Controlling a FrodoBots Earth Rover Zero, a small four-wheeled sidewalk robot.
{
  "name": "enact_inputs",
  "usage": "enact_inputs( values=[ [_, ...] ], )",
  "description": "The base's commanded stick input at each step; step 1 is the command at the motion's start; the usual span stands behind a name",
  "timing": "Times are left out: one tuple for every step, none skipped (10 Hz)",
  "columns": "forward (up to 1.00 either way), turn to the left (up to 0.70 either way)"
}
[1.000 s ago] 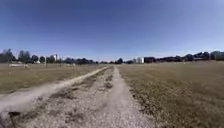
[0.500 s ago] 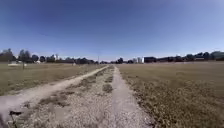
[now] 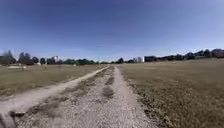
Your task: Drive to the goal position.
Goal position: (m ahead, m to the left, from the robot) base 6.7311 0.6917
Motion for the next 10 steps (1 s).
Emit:
enact_inputs(
  values=[
    [0.7, 0.0],
    [0.7, 0.0],
    [0.7, 0.0],
    [0.7, 0.0],
    [0.7, 0.0],
    [0.7, 0.0],
    [0.7, 0.0],
    [0.7, 0.0],
    [0.7, 0.0],
    [0.7, 0.0]
  ],
)
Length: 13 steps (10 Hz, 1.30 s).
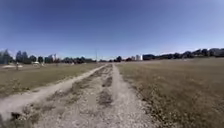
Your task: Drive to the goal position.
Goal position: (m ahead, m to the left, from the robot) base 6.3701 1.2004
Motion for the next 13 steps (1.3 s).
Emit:
enact_inputs(
  values=[
    [0.7, 0.0],
    [0.7, 0.0],
    [0.7, 0.0],
    [0.7, 0.0],
    [0.7, 0.0],
    [0.7, 0.0],
    [0.7, 0.0],
    [0.7, 0.0],
    [0.7, -0.06],
    [0.7, -0.3],
    [0.7, -0.35],
    [0.7, -0.35],
    [0.7, -0.35]
  ],
)
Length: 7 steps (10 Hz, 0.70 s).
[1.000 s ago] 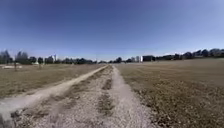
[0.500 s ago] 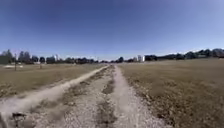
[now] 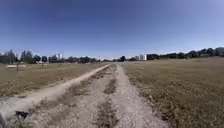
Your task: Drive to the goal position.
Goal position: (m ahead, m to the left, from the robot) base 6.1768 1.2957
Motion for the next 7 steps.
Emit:
enact_inputs(
  values=[
    [0.7, -0.35],
    [0.7, -0.35],
    [0.7, -0.35],
    [0.7, -0.35],
    [0.7, -0.28],
    [0.7, -0.01],
    [0.7, 0.0]
  ],
)
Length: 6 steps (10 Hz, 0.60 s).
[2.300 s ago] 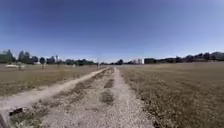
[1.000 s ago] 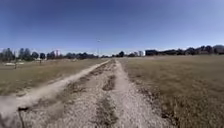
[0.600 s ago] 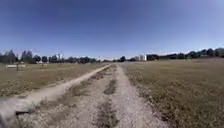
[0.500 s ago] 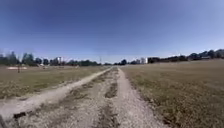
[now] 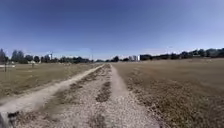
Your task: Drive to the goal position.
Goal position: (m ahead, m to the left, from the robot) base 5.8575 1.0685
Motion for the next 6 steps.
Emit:
enact_inputs(
  values=[
    [0.7, 0.0],
    [0.7, 0.0],
    [0.7, 0.0],
    [0.7, 0.0],
    [0.7, 0.0],
    [0.7, 0.0]
  ],
)
